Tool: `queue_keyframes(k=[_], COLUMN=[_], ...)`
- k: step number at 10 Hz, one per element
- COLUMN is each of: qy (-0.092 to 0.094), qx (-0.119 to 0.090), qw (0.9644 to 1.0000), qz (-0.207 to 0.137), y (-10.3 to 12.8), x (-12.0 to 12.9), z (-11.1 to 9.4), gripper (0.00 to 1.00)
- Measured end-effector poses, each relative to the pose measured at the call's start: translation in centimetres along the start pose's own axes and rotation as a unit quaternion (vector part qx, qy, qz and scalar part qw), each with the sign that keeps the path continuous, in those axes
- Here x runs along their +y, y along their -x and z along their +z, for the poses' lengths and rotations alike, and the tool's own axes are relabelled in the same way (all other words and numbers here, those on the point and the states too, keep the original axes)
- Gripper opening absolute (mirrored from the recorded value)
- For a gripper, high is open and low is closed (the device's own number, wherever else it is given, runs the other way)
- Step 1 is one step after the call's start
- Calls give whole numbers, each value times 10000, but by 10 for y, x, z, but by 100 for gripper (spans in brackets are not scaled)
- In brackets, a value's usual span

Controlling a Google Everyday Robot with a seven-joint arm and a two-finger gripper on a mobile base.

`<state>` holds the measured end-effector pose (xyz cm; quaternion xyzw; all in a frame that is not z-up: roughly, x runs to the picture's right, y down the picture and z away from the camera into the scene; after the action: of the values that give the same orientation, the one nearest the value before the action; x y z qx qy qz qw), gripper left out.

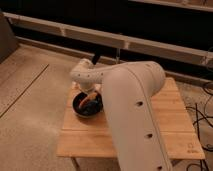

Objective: Place the pepper in the ceramic bowl

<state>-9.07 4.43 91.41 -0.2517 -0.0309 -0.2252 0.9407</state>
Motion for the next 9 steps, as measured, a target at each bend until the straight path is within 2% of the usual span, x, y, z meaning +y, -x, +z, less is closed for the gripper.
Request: queue_keyframes(k=[6, 9], qy=[113, 149], qx=[-87, -110], qw=[9999, 9998], qz=[31, 58], y=[-3, -5], x=[4, 5], z=[3, 3], gripper=[77, 80])
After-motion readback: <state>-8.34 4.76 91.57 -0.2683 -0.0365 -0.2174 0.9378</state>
